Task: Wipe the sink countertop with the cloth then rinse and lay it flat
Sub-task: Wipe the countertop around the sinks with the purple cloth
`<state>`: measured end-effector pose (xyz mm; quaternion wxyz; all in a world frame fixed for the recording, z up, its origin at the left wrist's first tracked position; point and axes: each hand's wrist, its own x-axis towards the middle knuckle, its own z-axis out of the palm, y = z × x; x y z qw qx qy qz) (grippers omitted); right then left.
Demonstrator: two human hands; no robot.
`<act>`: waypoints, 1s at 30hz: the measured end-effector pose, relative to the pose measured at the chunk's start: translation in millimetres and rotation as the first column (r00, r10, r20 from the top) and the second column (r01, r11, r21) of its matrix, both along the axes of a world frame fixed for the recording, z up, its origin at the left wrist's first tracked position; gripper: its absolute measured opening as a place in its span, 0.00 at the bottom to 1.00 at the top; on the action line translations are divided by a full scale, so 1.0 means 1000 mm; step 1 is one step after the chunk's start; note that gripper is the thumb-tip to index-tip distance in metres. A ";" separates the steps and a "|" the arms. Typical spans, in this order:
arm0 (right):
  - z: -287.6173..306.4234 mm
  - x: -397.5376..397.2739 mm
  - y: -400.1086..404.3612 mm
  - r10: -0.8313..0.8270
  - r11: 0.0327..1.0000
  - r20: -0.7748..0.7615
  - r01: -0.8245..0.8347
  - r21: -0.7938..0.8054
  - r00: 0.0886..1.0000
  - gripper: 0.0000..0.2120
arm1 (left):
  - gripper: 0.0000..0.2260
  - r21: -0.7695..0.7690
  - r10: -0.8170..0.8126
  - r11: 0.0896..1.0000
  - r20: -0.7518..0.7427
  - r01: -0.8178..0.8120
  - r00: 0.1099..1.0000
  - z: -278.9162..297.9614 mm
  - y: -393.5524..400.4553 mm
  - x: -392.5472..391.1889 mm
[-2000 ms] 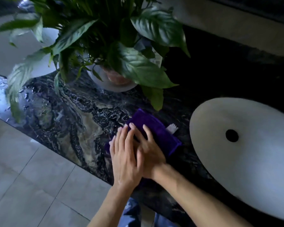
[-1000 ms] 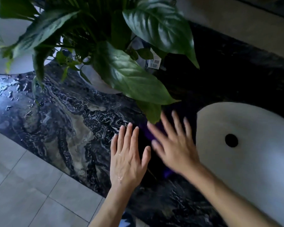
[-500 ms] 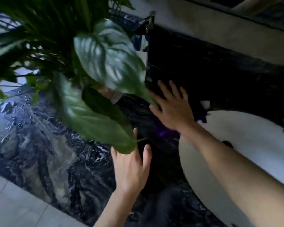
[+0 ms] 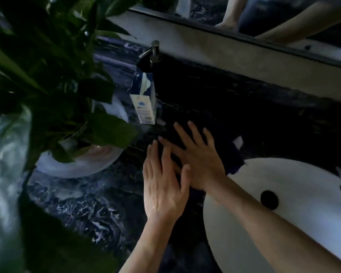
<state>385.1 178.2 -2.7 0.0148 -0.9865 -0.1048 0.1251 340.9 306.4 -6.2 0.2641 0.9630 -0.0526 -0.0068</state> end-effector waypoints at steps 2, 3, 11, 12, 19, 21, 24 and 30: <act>-0.001 0.038 -0.008 -0.061 0.996 0.056 0.057 0.067 0.997 0.30 | 0.31 0.042 -0.007 0.999 -0.006 0.008 1.000 -0.001 0.000 0.000; -0.002 0.056 -0.014 -0.108 0.991 0.068 0.102 0.086 0.992 0.29 | 0.30 0.052 -0.009 0.999 -0.005 0.009 1.000 -0.001 0.000 0.000; -0.006 0.039 -0.002 -0.233 0.971 0.143 0.223 0.084 0.962 0.28 | 0.30 0.109 -0.024 0.994 0.012 0.023 1.000 -0.003 -0.001 0.002; -0.007 0.021 0.002 -0.163 0.985 0.129 0.155 0.075 0.978 0.28 | 0.30 0.114 -0.033 0.993 0.012 0.031 0.999 -0.002 -0.001 0.001; -0.002 0.086 -0.049 -0.301 0.949 0.077 0.291 0.122 0.950 0.26 | 0.29 0.075 0.002 0.997 0.015 -0.003 1.000 -0.004 -0.001 0.002; -0.003 0.086 -0.061 -0.336 0.938 0.092 0.324 0.125 0.937 0.26 | 0.29 0.069 0.003 0.998 0.016 -0.004 1.000 -0.004 -0.001 0.002; -0.004 0.036 -0.048 -0.343 0.939 0.127 0.336 0.077 0.931 0.27 | 0.30 0.063 -0.014 0.998 0.017 0.013 1.000 -0.002 0.000 0.002; -0.005 -0.034 -0.011 -0.074 0.996 0.065 0.071 0.045 0.995 0.30 | 0.31 0.049 -0.025 0.998 0.003 0.025 1.000 0.000 -0.001 0.002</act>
